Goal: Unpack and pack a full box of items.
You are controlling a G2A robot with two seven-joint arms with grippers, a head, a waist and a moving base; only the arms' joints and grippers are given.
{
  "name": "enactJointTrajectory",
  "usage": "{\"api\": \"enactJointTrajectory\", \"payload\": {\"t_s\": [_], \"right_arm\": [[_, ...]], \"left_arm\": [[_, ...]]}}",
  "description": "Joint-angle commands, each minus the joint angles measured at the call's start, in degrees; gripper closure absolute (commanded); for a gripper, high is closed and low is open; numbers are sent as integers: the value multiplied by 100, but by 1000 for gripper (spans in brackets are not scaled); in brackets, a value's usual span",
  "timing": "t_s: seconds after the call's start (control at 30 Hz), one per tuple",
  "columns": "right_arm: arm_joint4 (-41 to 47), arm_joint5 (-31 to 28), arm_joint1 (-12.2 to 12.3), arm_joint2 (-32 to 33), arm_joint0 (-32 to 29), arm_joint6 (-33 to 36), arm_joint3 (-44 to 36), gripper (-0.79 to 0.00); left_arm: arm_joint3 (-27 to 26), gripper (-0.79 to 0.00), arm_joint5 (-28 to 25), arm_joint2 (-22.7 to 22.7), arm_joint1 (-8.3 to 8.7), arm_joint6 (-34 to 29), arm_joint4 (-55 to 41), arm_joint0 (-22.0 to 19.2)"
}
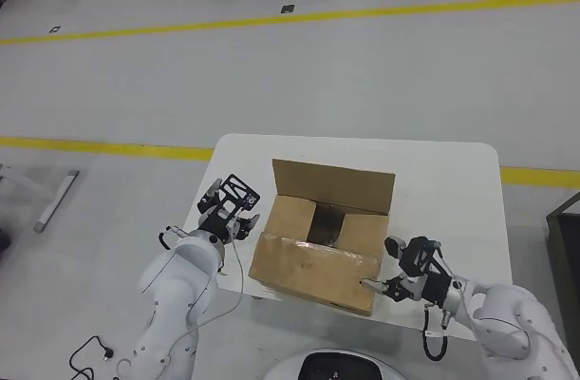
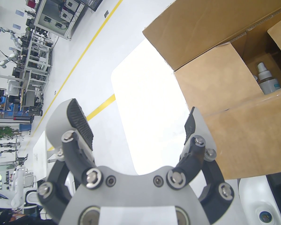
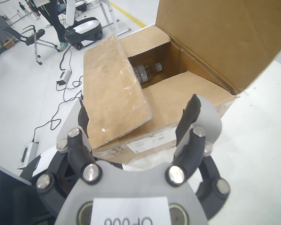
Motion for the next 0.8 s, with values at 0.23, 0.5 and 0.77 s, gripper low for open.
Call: {"api": "enactJointTrajectory", "payload": {"t_s": [0.23, 0.5, 0.77], "right_arm": [[538, -150, 55, -278, 222, 343, 255, -785], [861, -229, 107, -433, 327, 367, 394, -548], [1043, -301, 159, -549, 412, 314, 472, -31]], "left_arm": [[0, -785, 0, 0, 0, 0, 0, 0], [0, -785, 0, 0, 0, 0, 0, 0], [0, -785, 0, 0, 0, 0, 0, 0]]}}
